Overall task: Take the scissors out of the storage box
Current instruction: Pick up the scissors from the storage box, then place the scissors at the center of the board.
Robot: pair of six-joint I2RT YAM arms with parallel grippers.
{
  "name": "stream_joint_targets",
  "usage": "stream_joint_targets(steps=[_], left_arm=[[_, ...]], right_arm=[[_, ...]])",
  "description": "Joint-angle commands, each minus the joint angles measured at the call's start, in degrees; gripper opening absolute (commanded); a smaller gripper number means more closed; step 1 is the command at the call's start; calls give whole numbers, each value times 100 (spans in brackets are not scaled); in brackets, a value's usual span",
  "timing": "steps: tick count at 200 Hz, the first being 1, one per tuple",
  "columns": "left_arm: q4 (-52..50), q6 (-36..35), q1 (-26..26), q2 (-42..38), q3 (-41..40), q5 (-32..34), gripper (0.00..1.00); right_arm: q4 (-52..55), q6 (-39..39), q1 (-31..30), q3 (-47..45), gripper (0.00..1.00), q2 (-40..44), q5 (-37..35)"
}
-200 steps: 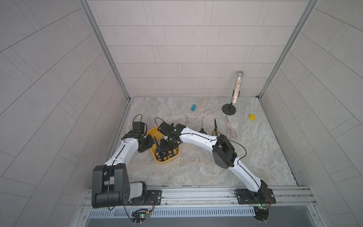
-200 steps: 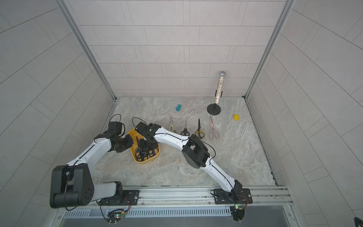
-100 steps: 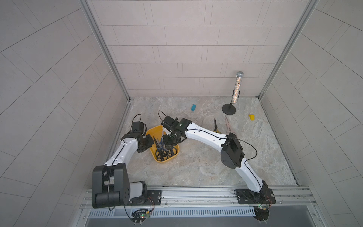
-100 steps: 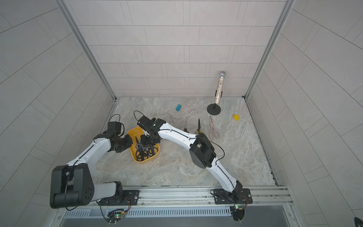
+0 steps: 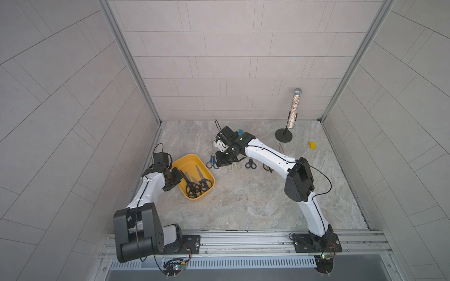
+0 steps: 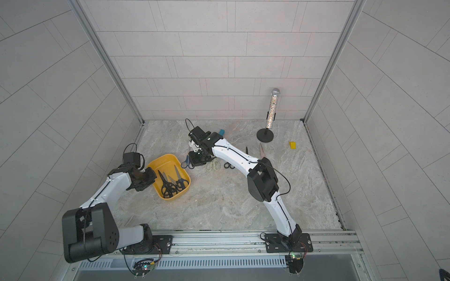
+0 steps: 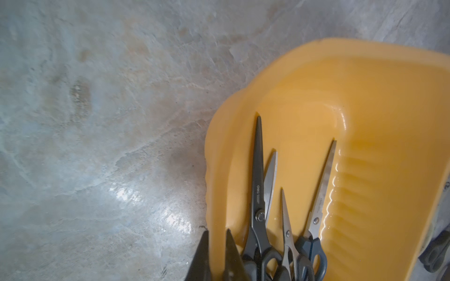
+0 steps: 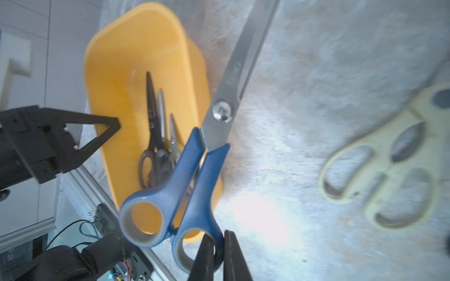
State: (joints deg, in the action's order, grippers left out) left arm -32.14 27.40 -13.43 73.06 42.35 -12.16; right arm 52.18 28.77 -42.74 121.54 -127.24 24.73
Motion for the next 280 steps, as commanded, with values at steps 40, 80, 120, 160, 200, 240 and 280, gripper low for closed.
stream_joint_targets(steps=[40,80,120,160,200,240,280], left_arm=[[127,-347,-52,-770,-247,383,0],[45,-429,-41,-817,-213,597,0],[-35,-452,-46,-929,-188,497,0],[-172,-446,-31,-1111,-192,423,0],[-205,-490,-10,-1145,-157,412,0],[-159,-532,62,-1131,-137,424,0],[-113,-551,155,-1117,-113,492,0]], right_arm=[[756,-1091,336,733,0,-1036,-499],[753,-1008,269,961,0,-1464,-513],[487,-674,161,896,0,-1593,-532],[211,-294,74,828,0,-1656,-683],[75,-14,60,865,0,-1811,-842],[-25,110,29,913,5,-1874,-900],[46,79,20,1068,25,-1786,-843]])
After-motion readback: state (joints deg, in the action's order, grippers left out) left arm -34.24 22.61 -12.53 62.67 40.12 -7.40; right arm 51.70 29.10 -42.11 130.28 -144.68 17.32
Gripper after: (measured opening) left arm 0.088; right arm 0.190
